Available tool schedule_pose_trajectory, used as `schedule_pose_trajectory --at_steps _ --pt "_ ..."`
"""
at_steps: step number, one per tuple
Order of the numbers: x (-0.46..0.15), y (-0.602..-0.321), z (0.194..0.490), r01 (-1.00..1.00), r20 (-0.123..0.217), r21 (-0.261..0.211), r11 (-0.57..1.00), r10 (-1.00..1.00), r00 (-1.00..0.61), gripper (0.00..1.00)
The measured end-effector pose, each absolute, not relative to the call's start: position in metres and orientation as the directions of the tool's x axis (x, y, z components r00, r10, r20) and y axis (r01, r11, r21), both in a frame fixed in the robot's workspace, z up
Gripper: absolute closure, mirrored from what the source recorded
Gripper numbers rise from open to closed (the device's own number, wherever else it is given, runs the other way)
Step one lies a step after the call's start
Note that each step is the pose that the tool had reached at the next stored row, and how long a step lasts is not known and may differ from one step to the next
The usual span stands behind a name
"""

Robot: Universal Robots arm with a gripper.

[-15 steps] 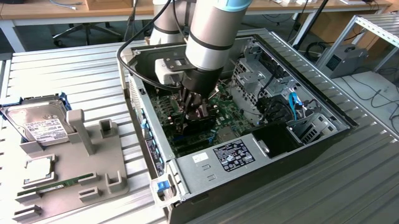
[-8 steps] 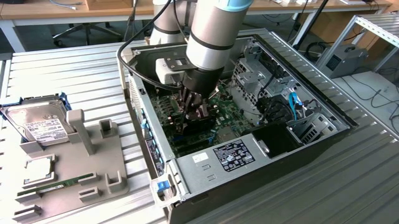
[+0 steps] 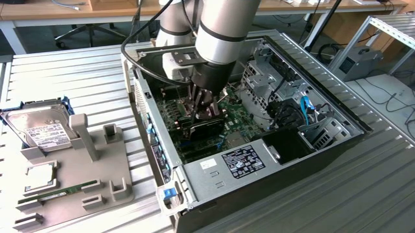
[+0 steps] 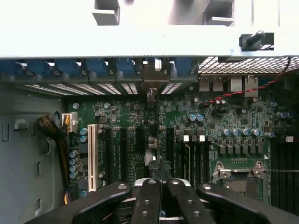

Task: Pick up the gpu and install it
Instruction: 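Press down on the gpu until it lock into place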

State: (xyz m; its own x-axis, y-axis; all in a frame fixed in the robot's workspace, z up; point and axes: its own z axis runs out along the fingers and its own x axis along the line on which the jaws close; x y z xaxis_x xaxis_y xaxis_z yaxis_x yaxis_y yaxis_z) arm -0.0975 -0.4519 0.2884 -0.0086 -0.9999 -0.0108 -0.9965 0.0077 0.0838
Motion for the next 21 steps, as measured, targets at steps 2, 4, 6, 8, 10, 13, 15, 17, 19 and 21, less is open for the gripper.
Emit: schedule_pose_trajectory --at_steps 2,4,6,8,10,13,15,17,19,21 --pt "-0.095 -0.452 0.289 -0.996 -0.011 0.084 0.008 -1.0 -0.009 0.89" --pt "-0.092 -0.452 0.289 -0.996 -0.011 0.085 0.008 -1.0 -0.009 0.89" --pt "-0.089 -0.452 0.289 -0.996 -0.011 0.085 0.008 -1.0 -0.009 0.89" --pt "-0.086 -0.452 0.289 -0.996 -0.011 0.086 0.008 -1.0 -0.009 0.89" --pt "-0.085 -0.452 0.289 -0.996 -0.011 0.087 0.008 -1.0 -0.009 0.89" --pt "-0.085 -0.452 0.289 -0.996 -0.011 0.087 0.008 -1.0 -0.009 0.89" --pt "-0.084 -0.452 0.289 -0.996 -0.011 0.087 0.008 -1.0 -0.009 0.89" --pt "-0.084 -0.452 0.289 -0.996 -0.011 0.087 0.008 -1.0 -0.009 0.89" --pt "-0.084 -0.452 0.289 -0.996 -0.013 0.087 0.007 -1.0 -0.009 0.89" --pt "-0.084 -0.452 0.289 -0.996 -0.018 0.087 0.007 -1.0 -0.009 0.89"
